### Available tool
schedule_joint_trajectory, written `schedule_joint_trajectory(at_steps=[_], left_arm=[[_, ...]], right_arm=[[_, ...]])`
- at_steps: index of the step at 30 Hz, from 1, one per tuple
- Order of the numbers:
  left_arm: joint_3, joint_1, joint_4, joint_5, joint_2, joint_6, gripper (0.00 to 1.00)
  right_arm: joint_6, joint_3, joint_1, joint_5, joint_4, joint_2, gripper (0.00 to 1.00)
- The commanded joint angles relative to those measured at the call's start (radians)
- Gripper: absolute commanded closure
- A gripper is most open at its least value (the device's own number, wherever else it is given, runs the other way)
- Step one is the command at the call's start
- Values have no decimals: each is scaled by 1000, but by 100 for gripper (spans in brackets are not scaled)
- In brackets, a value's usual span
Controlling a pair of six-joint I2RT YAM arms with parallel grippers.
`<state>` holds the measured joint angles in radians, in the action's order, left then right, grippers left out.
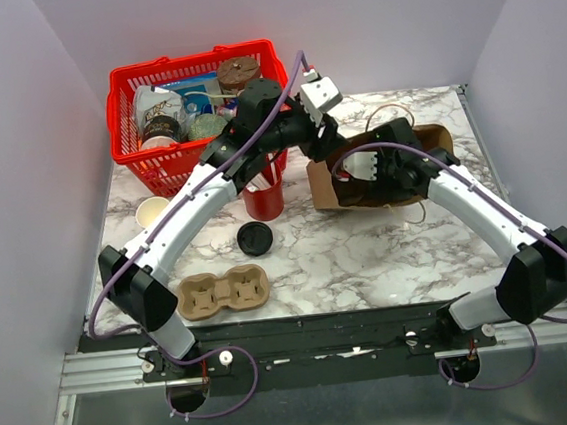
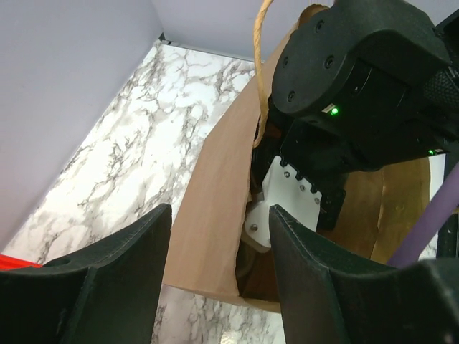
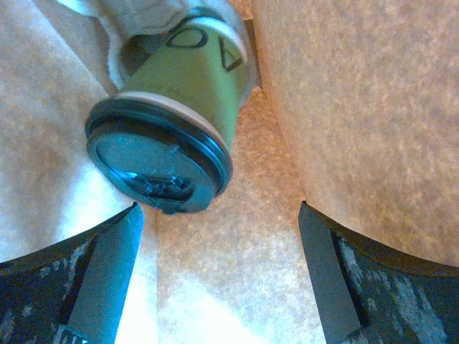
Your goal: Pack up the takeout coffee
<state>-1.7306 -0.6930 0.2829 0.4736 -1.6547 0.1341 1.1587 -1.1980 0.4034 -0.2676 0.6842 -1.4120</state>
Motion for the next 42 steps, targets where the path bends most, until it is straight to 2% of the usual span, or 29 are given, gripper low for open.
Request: schedule_joint_trajectory(at_steps=[1, 12, 19, 23, 33, 42], left_arm=[[29, 18, 29, 34, 64, 7, 35], [68, 20, 67, 66, 104, 22, 34], [40, 21, 42, 70, 76, -5, 34], [0, 23, 39, 53, 49, -2, 34], [-118, 39, 99, 45, 15, 24, 33], [-119, 46, 99, 16, 44, 36, 33]], right_arm=[[-27, -41, -8, 21, 51, 42, 3], [-80, -75, -8, 36, 67, 77, 2], [-145, -175, -8, 73, 144, 85, 2], [-159, -235, -8, 68, 114, 81, 2], [-172, -305, -8, 73, 48, -42, 2], [-226, -445, -15, 94, 51, -97, 3]])
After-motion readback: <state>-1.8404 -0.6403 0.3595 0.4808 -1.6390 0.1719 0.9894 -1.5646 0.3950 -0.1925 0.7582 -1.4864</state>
